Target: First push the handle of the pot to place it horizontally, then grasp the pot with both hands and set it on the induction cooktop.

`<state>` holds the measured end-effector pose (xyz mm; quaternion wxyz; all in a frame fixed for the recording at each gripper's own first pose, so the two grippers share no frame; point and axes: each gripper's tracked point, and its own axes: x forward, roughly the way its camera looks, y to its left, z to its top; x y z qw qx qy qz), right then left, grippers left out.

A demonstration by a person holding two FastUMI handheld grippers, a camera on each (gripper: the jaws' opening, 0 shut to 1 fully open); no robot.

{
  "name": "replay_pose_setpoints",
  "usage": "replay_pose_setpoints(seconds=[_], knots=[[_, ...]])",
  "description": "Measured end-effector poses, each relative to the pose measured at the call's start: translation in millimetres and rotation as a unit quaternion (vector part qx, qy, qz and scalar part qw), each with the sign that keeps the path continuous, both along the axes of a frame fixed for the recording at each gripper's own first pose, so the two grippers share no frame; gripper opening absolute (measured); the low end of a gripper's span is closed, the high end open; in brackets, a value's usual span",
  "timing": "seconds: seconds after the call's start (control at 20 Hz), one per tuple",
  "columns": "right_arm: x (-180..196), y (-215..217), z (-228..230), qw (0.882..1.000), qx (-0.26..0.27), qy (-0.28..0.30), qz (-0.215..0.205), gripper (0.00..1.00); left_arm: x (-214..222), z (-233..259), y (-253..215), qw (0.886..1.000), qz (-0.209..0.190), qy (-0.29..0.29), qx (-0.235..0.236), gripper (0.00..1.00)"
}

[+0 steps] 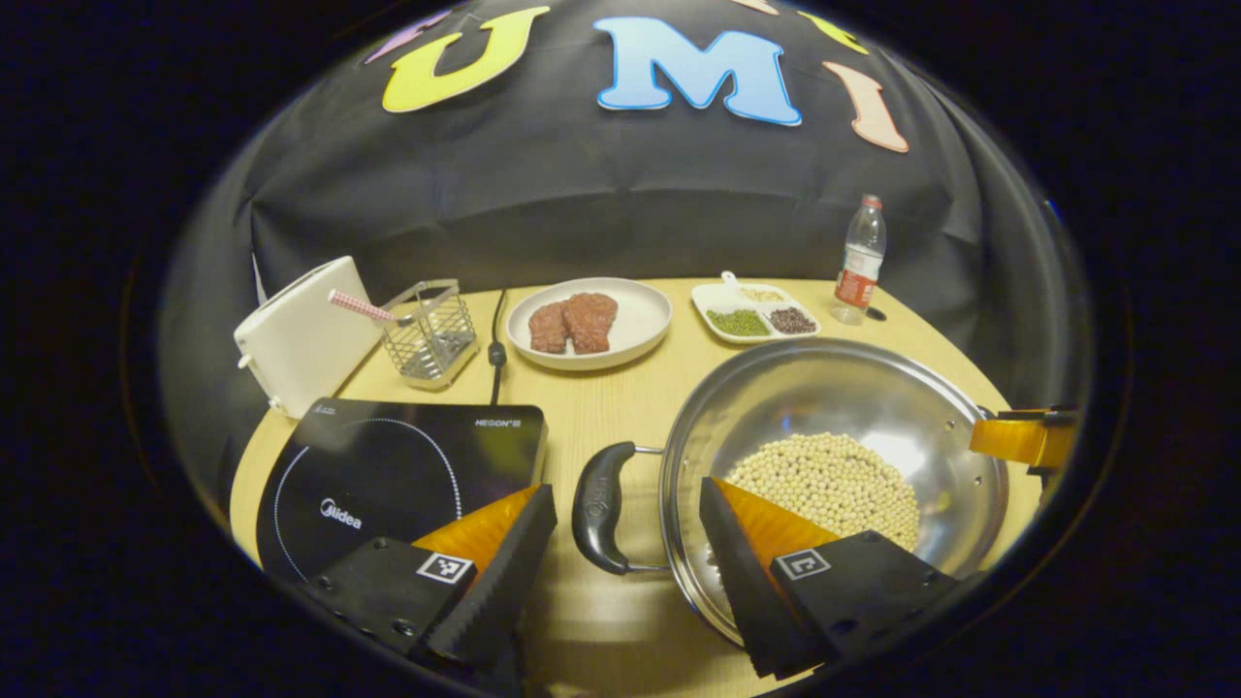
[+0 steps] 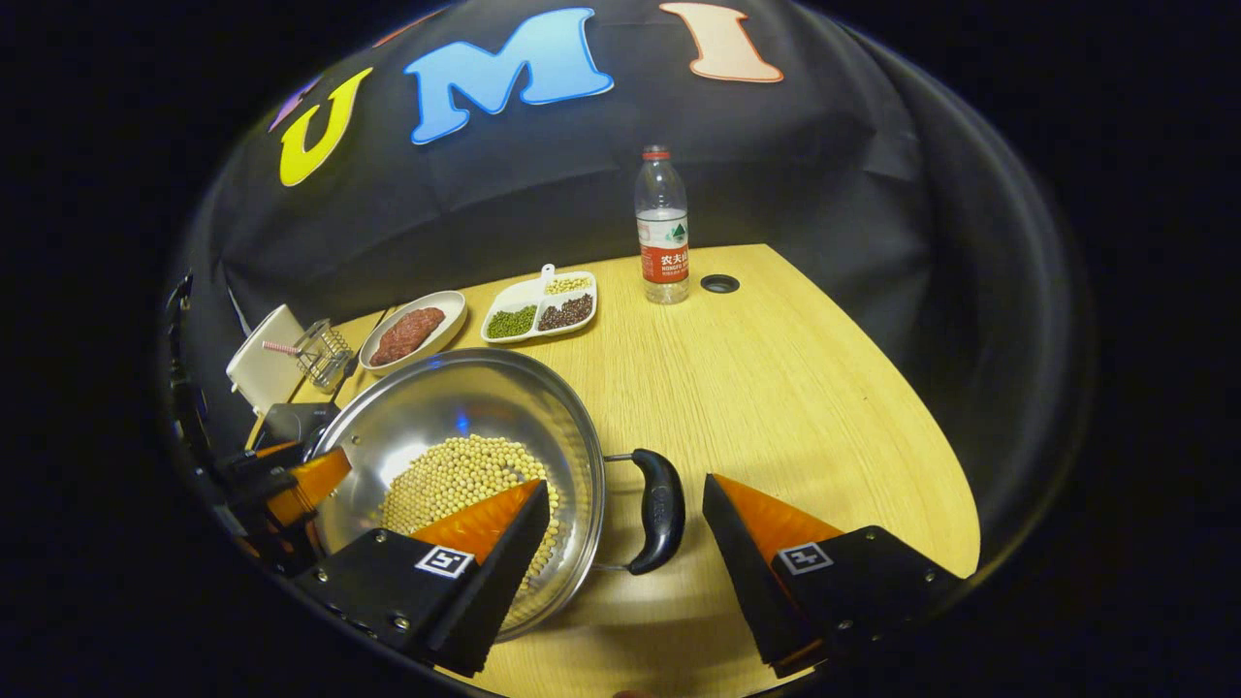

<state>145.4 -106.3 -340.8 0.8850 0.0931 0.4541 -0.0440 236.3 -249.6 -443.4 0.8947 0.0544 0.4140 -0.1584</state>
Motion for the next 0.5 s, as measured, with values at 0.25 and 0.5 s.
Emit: replay_pose_setpoints(seconds=[0.25,0.5], knots=[[-1,-3,-20,1.000,-0.001,0.030,-0.002,0.80,-6,-17,-4,1.000,0.000,0.022,0.022,0.90],[-6,-5,-16,0.999,-0.013,0.034,0.009,0.49,-4,-17,-3,0.999,0.012,0.029,0.015,0.71]])
